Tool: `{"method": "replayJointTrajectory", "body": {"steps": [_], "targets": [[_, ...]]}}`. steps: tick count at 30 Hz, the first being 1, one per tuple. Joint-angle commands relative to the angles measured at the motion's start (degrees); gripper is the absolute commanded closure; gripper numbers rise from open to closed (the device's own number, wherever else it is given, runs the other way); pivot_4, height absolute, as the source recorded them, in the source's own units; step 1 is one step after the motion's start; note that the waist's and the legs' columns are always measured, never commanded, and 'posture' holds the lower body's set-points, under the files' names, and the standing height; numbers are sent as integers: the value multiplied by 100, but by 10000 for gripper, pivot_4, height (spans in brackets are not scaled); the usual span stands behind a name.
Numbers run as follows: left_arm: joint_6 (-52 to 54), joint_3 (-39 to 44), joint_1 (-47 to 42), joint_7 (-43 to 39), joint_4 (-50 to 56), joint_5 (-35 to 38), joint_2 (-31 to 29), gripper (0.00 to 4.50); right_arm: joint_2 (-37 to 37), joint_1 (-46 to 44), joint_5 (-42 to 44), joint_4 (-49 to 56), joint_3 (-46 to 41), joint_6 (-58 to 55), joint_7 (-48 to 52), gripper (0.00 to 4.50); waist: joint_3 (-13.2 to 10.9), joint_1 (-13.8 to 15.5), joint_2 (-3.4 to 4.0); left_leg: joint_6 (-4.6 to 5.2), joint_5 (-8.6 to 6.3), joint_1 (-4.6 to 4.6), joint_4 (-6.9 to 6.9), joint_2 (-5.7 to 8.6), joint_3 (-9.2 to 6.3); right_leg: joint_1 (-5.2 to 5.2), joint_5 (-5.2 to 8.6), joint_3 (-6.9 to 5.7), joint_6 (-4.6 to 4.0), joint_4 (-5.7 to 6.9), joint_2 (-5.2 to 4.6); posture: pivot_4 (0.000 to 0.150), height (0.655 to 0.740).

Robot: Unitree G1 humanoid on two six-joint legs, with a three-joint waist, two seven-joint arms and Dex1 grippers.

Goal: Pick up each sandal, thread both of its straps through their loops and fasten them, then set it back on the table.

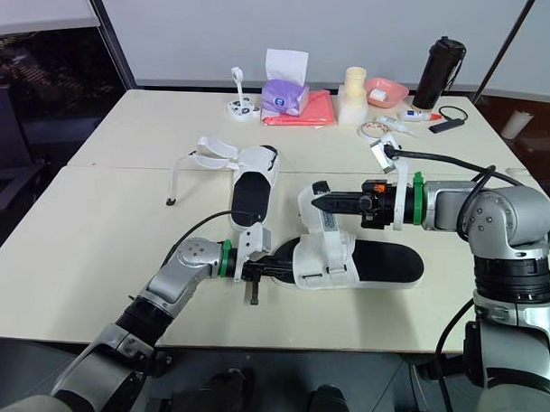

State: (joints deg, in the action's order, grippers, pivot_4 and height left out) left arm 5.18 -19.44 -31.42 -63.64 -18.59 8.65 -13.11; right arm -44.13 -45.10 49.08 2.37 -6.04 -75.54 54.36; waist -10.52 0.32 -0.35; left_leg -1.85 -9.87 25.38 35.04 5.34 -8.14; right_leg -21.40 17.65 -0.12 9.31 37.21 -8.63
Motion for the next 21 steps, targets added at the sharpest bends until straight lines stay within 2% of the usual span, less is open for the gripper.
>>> {"method": "replayJointTrajectory", "body": {"steps": [1, 10, 21], "targets": [[32, -140, 23, -40, -149, -169, -46, 45000, -54, -153, 130, 122, -170, 78, 26, 44493, 0, 1, 0, 0, 0, 0, 0, 0, 0, 0, 0, 0, 0, 0, 0, 1500, 7400], [7, -145, 26, -37, -156, -177, -34, 45000, 107, -79, -545, -749, 285, 712, 45, 44493, 0, -7, 0, 0, 0, -1, 1, 1, 1, 0, 0, 0, 0, 1, 0, 1500, 7400], [37, -178, 100, -22, -61, -176, -23, 45000, 450, -340, -1162, -1879, 350, 1255, -51, 44493, 0, -16, 0, -1, 0, -1, 1, 2, 0, 0, 0, 0, 0, 3, 1, 1500, 7400]]}}
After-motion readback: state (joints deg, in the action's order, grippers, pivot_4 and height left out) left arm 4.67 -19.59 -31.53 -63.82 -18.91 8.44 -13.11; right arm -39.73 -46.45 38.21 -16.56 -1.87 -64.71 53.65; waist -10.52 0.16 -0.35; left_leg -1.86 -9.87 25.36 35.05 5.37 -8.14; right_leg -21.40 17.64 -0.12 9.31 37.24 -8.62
